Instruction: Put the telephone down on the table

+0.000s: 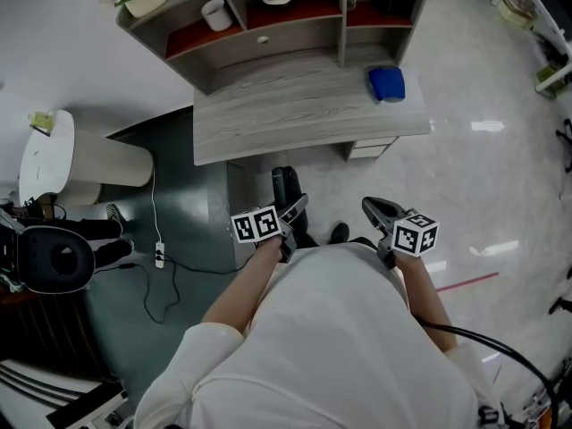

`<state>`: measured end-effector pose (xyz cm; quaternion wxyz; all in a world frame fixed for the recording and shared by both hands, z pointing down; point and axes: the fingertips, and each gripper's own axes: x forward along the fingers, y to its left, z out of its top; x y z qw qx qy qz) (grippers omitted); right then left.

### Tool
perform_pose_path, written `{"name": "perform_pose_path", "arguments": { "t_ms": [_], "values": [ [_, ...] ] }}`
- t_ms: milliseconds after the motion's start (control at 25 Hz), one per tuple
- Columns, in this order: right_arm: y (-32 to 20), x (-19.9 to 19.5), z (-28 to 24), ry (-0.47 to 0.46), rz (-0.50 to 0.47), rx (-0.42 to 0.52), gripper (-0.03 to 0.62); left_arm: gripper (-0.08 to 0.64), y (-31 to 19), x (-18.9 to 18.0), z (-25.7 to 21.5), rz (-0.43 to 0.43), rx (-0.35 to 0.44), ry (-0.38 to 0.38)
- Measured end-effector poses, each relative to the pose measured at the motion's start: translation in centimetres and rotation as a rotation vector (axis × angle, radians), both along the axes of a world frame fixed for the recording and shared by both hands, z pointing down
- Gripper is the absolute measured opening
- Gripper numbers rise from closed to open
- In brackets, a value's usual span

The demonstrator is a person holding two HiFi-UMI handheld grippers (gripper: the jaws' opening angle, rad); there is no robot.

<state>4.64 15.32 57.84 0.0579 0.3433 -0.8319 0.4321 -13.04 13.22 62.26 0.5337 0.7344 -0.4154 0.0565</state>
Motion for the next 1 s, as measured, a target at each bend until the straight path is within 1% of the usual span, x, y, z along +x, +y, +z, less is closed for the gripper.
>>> {"name": "perform_pose_path", "arguments": {
  "t_ms": [200, 360, 560, 760, 1000],
  "values": [
    [-0.1, 2.0, 0.7, 0.004, 0.008, -0.014, 0.018, 0.278, -0.3, 0.6, 0.2, -0.026, 0.004, -0.004],
    [-0.4, 2.5, 0.9, 0.008, 0.016, -0.021, 0.018, 0.278, -0.6, 0.5, 0.4, -0.024, 0.002, -0.015],
    [-1.7, 2.5, 1.5, 0.03, 0.038, -0.034, 0.018, 0.278, -2.5, 0.6, 1.0, -0.01, 0.002, -0.016],
    [-4.3, 2.7, 1.9, 0.046, 0.089, -0.048, 0.018, 0.278, -5.2, 1.0, 1.4, 0.027, -0.006, -0.007],
    [-8.0, 2.4, 1.5, 0.045, 0.148, -0.054, 0.018, 0.278, -9.7, 1.1, 1.8, 0.097, -0.016, -0.02]
  ]
}}
